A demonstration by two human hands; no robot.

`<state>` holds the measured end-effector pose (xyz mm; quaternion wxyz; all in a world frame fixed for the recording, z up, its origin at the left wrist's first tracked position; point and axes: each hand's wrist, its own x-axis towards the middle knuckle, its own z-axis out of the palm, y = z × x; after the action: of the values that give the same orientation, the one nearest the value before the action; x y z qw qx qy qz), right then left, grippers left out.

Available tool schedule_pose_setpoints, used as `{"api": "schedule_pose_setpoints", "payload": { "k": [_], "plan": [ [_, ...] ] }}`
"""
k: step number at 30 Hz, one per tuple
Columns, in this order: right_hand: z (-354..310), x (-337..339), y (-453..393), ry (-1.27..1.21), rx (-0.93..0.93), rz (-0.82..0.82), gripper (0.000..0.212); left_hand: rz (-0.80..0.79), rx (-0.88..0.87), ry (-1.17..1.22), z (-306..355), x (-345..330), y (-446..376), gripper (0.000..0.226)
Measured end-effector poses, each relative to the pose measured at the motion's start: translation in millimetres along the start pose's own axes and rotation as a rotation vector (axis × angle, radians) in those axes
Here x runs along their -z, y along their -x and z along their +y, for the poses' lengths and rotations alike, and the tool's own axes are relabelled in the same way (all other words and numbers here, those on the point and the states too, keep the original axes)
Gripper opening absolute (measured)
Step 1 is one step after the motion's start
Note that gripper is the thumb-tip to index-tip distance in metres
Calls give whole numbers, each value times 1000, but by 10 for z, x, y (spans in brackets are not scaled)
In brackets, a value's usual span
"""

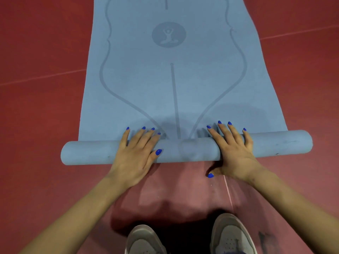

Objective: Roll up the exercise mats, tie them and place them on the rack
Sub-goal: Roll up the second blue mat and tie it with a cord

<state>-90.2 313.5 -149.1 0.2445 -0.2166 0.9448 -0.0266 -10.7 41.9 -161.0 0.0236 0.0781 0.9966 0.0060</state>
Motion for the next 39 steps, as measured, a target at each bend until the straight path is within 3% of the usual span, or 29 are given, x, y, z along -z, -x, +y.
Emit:
{"api": "schedule_pose_setpoints", "payload": {
  "k": [3,10,15,19,21,27,30,33,39],
  "plan": [
    [-9,123,-144,29,-16,-22,138,-25,13,-22,132,-64,189,63],
    [20,420,-509,-17,-21,-134,133,-89,110,-69,225,-123,152,89],
    [43,442,-399,-31,11,88,126,-166,159,-66,173,-59,-101,99],
    [-69,202,-193,-247,18,504,116,-181,189,-15,132,-48,-284,100],
    [-136,5,-107,-309,12,601,103,-181,212,7,118,15,-415,101],
    [-63,-292,-193,-138,-27,433,91,-285,246,144,-38,107,-707,95],
    [-28,-160,-354,-131,-26,391,92,-238,187,245,-236,113,-776,112],
    [-12,0,-505,-126,-10,372,96,-234,108,160,-399,160,-798,116],
    [48,336,-867,-33,-36,228,108,-205,156,-2,-624,161,-799,105]
  ]
}}
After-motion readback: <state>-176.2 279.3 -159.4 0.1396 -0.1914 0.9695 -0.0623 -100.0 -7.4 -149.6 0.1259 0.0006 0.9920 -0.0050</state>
